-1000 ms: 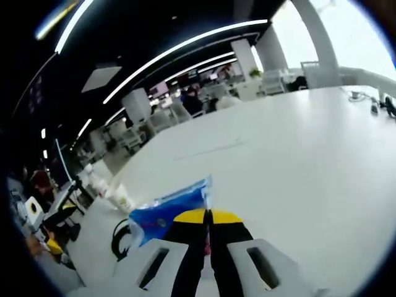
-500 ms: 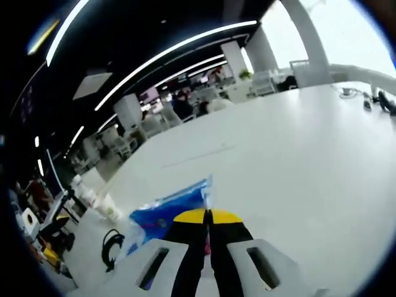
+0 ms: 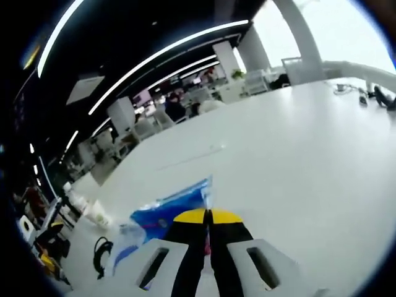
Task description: Arrange the tabletop items into an orderly group along one side of the table until the central work area is clear of visible clutter.
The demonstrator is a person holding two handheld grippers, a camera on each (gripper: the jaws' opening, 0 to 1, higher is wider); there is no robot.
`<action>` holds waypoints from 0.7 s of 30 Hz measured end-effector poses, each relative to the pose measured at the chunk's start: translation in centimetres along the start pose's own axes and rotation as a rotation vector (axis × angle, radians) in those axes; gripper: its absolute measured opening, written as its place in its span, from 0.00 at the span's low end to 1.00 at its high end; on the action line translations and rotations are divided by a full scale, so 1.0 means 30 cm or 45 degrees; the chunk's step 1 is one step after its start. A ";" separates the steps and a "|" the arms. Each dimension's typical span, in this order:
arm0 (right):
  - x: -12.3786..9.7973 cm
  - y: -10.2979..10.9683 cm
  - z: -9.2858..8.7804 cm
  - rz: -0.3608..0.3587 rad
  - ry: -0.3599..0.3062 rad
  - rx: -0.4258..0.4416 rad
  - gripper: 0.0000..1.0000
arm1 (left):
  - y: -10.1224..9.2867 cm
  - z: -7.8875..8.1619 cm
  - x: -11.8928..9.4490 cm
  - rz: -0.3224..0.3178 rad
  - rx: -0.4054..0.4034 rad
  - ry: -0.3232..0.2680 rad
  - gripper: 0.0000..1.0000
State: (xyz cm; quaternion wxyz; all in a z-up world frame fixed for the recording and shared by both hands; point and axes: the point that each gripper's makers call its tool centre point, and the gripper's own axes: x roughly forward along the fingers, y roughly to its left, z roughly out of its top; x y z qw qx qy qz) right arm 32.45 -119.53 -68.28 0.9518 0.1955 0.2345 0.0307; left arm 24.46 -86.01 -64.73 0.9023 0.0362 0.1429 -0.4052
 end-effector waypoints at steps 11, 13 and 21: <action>0.042 -0.050 -0.004 -0.021 0.004 0.032 0.00 | 0.001 -0.021 0.022 -0.013 -0.007 0.022 0.96; 0.045 -0.056 -0.009 -0.025 0.008 0.038 0.00 | 0.001 -0.024 0.024 -0.011 -0.004 0.024 0.95; 0.064 -0.086 -0.026 -0.040 0.027 0.041 0.00 | 0.002 -0.037 0.029 -0.008 -0.012 0.031 0.94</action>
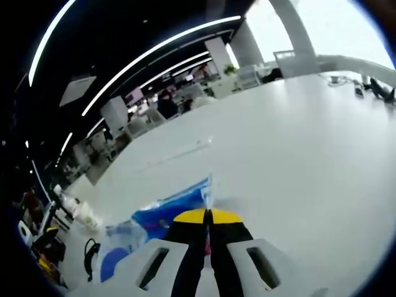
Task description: Arrange the tabletop items into an orderly group along one side of the table until the central work area is clear of visible clutter.
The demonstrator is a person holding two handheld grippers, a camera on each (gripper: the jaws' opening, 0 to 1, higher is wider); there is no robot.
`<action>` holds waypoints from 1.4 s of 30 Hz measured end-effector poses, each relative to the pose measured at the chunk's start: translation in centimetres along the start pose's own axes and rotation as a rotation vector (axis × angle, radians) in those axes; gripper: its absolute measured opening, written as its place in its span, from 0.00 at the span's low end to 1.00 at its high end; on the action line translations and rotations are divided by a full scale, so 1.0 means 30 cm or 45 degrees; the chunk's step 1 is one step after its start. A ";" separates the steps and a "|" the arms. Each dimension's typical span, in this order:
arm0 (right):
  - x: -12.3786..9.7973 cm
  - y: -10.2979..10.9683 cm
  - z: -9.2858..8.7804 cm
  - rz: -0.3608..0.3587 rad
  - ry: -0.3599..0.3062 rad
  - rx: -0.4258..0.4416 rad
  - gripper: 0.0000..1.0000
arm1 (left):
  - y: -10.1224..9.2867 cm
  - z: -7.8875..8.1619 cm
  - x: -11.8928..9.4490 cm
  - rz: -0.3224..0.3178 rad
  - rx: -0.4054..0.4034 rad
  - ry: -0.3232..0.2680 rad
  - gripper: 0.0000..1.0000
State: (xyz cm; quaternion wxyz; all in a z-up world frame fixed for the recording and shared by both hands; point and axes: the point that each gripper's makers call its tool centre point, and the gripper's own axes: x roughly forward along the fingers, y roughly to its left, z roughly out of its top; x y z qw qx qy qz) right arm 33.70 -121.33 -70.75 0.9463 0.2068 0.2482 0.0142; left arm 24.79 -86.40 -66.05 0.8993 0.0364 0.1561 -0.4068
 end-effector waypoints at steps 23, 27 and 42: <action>0.034 -0.084 -0.047 -0.035 0.066 -0.042 0.00 | 0.011 -0.018 0.008 0.040 0.012 0.019 0.89; 0.037 -0.088 -0.048 -0.037 0.066 -0.044 0.00 | 0.008 -0.018 0.009 0.039 0.014 0.020 0.88; 0.046 -0.106 -0.035 -0.066 0.026 -0.080 0.07 | 0.017 -0.015 0.003 0.057 0.009 0.012 0.86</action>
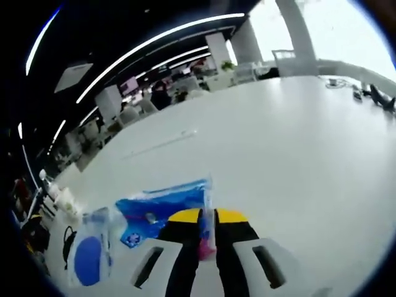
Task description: Arrange the tabletop items into an orderly group along one side of the table until the central work area is clear of visible clutter.
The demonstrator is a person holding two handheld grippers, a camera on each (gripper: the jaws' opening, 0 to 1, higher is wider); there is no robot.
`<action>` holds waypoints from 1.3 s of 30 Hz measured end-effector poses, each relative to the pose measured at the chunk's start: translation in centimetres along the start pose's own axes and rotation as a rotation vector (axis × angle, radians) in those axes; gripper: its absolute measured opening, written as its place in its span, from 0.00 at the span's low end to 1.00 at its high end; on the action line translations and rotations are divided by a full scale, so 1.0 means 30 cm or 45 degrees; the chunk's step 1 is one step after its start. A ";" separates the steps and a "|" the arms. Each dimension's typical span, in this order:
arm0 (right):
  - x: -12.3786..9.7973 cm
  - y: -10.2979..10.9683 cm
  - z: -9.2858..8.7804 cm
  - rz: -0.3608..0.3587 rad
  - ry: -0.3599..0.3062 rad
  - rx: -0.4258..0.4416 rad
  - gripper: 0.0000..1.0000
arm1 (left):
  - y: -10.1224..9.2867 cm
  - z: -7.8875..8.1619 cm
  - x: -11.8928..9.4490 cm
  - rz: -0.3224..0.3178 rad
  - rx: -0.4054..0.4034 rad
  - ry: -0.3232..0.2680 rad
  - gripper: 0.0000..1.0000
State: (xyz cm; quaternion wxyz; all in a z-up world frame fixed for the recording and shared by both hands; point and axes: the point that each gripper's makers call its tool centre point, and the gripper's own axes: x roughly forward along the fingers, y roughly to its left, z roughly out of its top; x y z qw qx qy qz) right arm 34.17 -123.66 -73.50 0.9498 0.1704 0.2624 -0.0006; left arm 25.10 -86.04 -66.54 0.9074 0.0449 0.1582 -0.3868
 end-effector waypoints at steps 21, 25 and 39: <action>-0.087 0.090 -0.035 0.007 0.001 -0.089 0.78 | -0.045 0.024 0.035 -0.107 -0.016 -0.035 0.99; -0.105 0.135 -0.045 0.041 0.018 -0.136 0.91 | -0.048 0.028 0.042 -0.122 -0.015 -0.038 1.00; -0.214 0.295 -0.101 0.151 0.063 -0.162 1.00 | -0.061 0.050 0.077 -0.176 -0.015 -0.047 0.99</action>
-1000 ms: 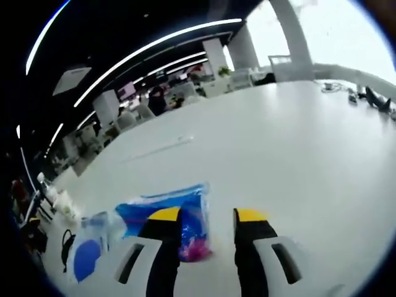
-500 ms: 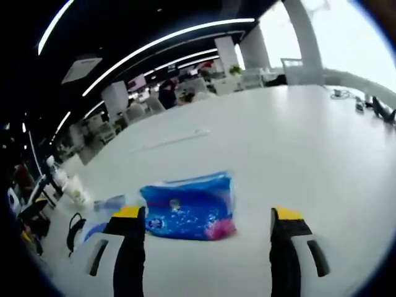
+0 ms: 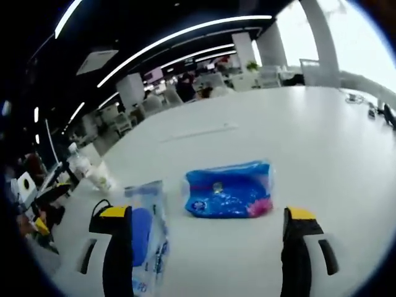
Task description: Arrange the tabletop items into an orderly group along one side of the table until the central work area is clear of visible clutter.
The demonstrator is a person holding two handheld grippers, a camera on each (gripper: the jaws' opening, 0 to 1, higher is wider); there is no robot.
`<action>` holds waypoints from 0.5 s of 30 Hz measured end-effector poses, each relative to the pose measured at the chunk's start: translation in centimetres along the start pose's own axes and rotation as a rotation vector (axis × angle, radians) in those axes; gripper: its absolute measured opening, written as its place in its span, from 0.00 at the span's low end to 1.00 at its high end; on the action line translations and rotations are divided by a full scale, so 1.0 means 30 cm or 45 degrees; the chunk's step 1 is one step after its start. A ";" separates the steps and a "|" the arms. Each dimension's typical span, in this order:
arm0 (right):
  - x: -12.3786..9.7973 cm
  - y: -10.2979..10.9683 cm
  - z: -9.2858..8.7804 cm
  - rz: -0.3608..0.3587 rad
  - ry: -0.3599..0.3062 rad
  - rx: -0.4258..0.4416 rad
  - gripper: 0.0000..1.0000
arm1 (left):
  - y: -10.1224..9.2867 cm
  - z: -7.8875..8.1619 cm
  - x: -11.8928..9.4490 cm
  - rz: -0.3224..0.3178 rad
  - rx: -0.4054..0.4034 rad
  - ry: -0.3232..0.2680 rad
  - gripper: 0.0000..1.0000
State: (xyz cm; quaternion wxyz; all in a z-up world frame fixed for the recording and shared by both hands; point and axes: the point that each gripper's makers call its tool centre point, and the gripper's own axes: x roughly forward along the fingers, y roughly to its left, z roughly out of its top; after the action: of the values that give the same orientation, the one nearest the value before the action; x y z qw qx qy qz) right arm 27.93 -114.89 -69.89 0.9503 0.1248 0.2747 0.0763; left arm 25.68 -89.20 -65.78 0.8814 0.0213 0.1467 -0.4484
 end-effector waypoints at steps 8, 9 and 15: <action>-0.071 0.111 -0.049 0.030 0.040 -0.015 1.00 | 0.006 0.036 0.027 -0.011 0.021 -0.020 0.94; -0.078 0.120 -0.052 0.031 0.039 -0.016 1.00 | 0.006 0.040 0.033 -0.014 0.023 -0.020 0.94; -0.122 0.195 -0.100 0.027 0.094 0.029 0.95 | 0.006 0.058 0.068 -0.020 0.035 -0.031 0.87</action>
State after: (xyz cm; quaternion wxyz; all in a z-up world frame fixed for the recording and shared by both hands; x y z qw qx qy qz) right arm 22.81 -109.48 -68.87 0.9372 0.1355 0.3091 0.0877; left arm 27.37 -91.00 -64.71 0.8793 0.0268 0.1300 -0.4575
